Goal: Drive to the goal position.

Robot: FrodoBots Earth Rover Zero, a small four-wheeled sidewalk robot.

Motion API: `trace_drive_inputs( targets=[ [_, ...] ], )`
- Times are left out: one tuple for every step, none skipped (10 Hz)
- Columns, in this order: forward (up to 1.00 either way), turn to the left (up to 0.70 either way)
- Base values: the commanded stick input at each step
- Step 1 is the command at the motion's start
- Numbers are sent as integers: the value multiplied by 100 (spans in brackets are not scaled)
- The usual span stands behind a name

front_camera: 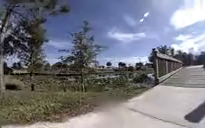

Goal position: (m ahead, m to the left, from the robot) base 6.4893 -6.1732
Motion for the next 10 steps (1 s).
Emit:
trace_drive_inputs(
  targets=[
    [0, -85],
    [0, -85],
    [0, -85],
    [0, -85],
    [0, -85],
    [0, -85],
    [0, -85],
    [0, -24],
    [0, -1],
    [0, 0]
  ],
)
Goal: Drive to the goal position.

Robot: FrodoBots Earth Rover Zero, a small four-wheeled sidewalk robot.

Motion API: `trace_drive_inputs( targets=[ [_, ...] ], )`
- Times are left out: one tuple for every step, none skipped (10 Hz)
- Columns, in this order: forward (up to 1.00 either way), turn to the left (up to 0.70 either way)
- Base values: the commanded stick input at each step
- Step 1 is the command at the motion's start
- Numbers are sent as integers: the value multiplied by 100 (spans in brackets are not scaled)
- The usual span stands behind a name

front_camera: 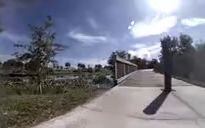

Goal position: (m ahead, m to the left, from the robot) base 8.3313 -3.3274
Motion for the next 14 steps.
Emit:
trace_drive_inputs(
  targets=[
    [0, 0],
    [0, 0],
    [3, 0],
    [62, 0],
    [85, 0],
    [85, 0],
    [85, 0],
    [85, 0],
    [85, 0],
    [85, 0],
    [85, 0],
    [85, 0],
    [85, 0],
    [85, 0]
  ],
)
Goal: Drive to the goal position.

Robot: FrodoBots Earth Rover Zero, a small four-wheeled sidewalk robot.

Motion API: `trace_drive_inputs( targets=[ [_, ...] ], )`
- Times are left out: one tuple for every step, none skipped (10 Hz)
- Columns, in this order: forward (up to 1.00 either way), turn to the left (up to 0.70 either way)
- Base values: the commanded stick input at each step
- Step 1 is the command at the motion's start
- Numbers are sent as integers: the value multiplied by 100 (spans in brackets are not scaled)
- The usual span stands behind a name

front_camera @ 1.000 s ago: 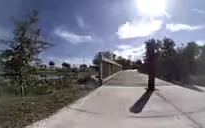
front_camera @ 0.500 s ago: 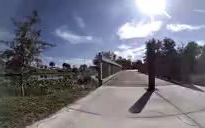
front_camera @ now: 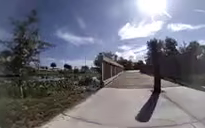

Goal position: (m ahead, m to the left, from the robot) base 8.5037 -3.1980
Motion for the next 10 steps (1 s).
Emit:
trace_drive_inputs(
  targets=[
    [85, 0],
    [85, 0],
    [85, -2],
    [85, -11],
    [85, -34],
    [85, -34],
    [85, -34],
    [85, -34],
    [85, -34],
    [85, -34]
  ],
)
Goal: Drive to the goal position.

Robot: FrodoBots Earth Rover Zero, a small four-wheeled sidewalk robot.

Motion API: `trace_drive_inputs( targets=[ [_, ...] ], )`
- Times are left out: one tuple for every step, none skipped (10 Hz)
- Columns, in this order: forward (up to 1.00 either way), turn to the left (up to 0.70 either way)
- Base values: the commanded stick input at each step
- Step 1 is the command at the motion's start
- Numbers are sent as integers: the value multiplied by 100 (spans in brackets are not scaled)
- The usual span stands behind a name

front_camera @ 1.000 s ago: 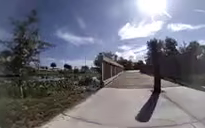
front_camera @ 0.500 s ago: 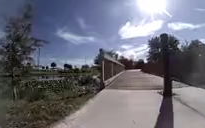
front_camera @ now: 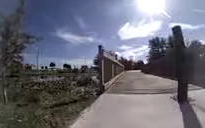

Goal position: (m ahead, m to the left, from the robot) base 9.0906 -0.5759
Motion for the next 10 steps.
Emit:
trace_drive_inputs(
  targets=[
    [85, -34],
    [85, -34],
    [85, 0],
    [85, 0],
    [85, 0],
    [85, 0],
    [85, 0],
    [85, 0],
    [85, 0],
    [85, 0]
  ],
)
